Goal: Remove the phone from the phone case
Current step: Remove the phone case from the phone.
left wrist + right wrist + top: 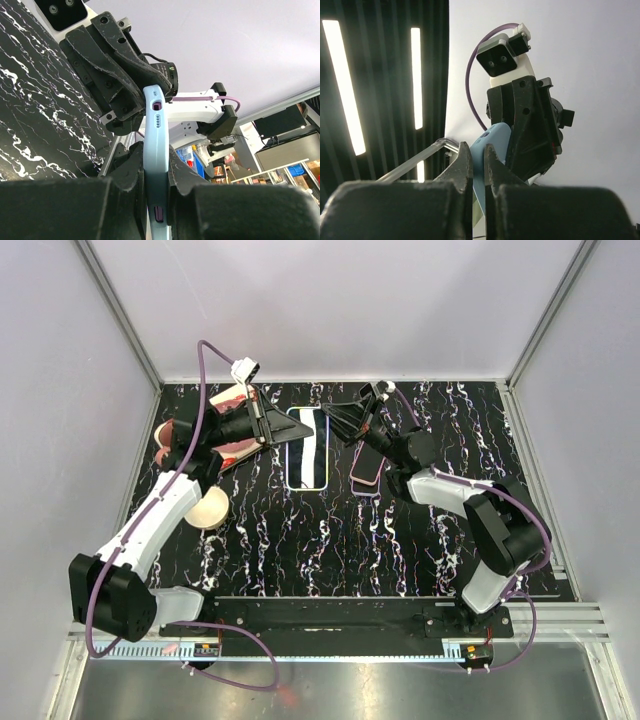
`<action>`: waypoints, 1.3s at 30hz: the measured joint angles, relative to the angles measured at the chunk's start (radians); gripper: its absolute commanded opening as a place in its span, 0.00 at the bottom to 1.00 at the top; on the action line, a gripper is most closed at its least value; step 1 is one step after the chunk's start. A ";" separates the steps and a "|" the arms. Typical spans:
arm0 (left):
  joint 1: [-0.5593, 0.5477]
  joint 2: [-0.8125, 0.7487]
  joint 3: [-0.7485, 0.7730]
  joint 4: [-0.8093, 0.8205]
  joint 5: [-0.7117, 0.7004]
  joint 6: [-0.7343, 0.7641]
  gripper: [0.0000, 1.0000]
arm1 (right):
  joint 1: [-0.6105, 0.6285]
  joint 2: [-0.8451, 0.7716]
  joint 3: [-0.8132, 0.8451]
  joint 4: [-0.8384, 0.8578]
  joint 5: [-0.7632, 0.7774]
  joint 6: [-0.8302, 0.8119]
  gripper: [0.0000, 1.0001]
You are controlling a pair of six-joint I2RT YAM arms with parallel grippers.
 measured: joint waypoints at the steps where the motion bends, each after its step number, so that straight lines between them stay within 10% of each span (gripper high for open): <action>1: 0.000 0.000 0.003 0.004 0.003 -0.003 0.00 | 0.003 0.000 0.003 0.005 0.006 0.003 0.00; 39: -0.038 0.031 0.183 0.061 0.022 -0.099 0.00 | 0.049 0.022 0.091 0.115 0.156 0.087 0.00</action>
